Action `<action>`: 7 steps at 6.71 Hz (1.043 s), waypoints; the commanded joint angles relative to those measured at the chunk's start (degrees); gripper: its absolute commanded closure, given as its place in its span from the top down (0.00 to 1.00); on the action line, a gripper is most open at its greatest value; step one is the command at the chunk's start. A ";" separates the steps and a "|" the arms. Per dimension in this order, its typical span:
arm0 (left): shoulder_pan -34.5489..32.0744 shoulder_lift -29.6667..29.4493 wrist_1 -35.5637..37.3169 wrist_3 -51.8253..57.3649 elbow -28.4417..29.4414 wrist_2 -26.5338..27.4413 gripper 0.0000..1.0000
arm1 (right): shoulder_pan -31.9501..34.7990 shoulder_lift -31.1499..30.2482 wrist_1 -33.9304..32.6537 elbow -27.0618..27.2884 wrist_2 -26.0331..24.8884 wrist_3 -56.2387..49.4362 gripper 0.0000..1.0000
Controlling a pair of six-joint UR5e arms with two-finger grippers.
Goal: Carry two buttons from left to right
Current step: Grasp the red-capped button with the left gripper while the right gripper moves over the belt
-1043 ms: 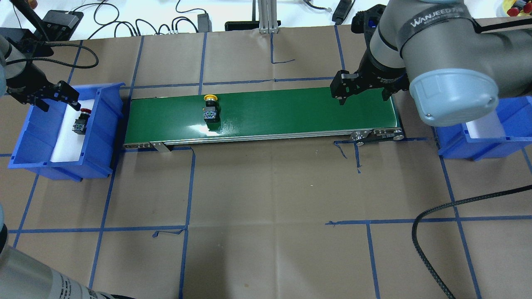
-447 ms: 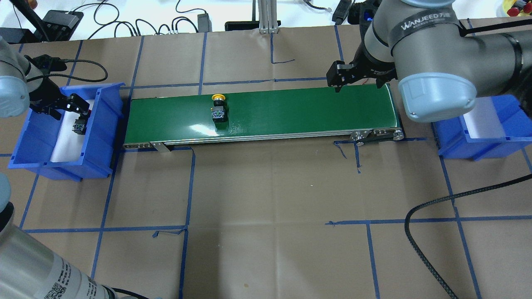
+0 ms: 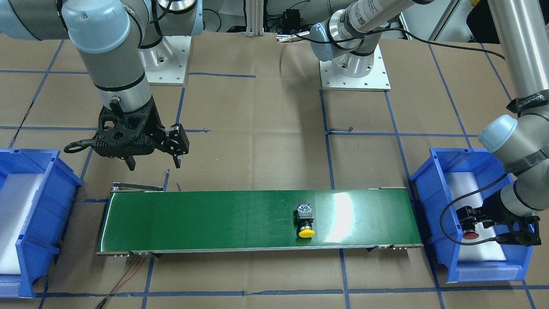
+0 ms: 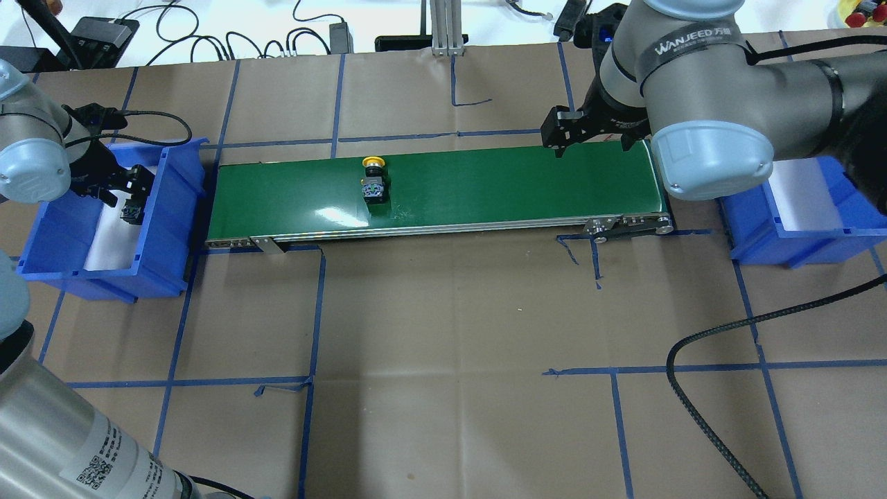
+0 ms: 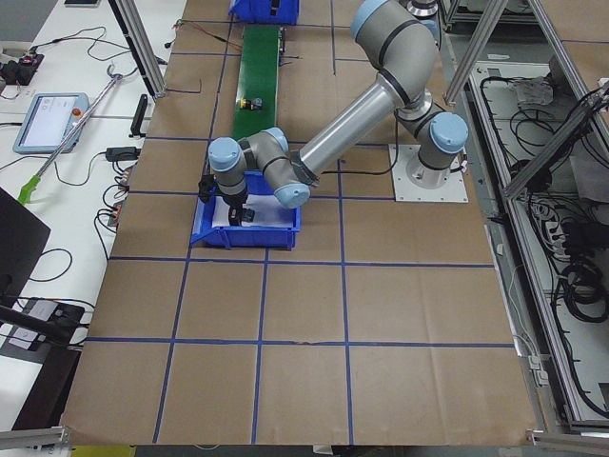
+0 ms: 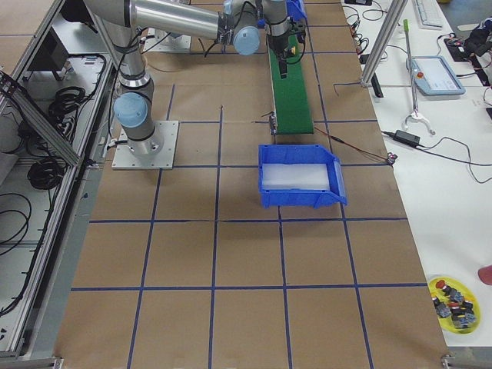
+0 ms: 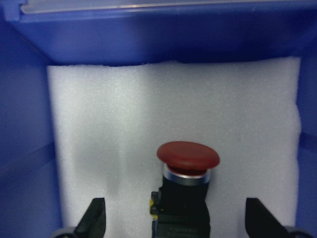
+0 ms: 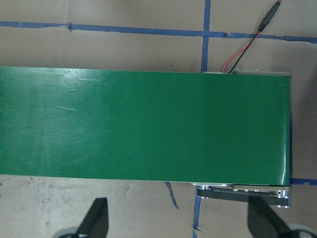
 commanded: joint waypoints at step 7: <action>-0.06 2.11 -0.95 -0.18 1.72 -0.13 0.00 | 0.00 3.44 -1.21 -0.36 -0.62 -0.40 1.00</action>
